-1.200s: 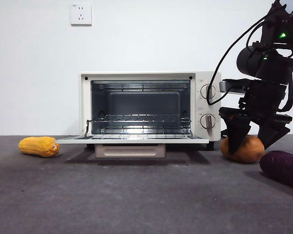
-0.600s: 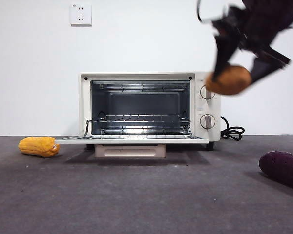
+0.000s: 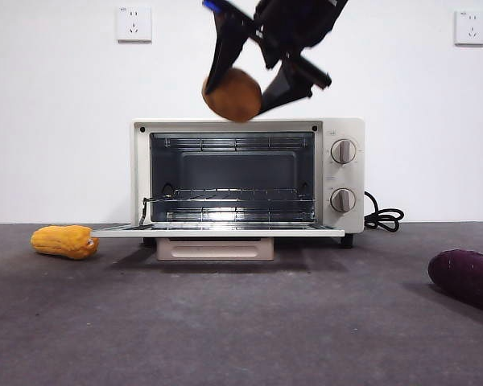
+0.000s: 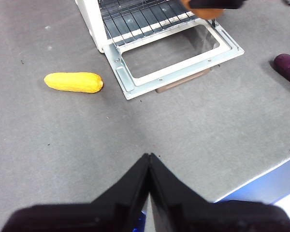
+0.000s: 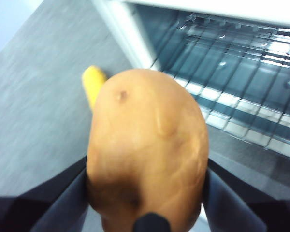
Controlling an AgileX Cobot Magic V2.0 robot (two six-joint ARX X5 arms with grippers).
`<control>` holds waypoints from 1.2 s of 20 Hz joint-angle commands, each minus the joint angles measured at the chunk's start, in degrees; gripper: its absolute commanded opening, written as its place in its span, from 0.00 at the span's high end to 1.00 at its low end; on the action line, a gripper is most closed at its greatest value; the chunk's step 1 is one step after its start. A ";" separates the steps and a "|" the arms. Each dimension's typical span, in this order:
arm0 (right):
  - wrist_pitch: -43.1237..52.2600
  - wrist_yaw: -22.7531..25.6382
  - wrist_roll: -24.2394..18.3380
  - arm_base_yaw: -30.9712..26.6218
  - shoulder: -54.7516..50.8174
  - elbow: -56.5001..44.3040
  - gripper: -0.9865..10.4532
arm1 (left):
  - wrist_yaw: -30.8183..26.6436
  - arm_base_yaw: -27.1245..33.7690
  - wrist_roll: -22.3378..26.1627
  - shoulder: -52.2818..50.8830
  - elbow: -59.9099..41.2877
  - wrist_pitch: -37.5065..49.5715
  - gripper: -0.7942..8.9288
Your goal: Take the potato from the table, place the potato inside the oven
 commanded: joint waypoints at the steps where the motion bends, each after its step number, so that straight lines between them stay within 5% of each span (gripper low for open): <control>1: 1.14 1.05 1.73 -0.35 4.35 1.25 0.92 | -0.17 -0.09 0.76 -0.15 -0.17 0.22 0.92; 10: 3.21 9.33 1.51 -0.42 17.84 11.43 0.92 | -0.17 -0.09 2.01 -0.15 -0.17 0.22 0.92; 24: 8.41 14.05 1.79 -1.81 24.63 17.44 0.92 | -0.20 -0.09 1.99 -0.15 -0.17 0.24 0.92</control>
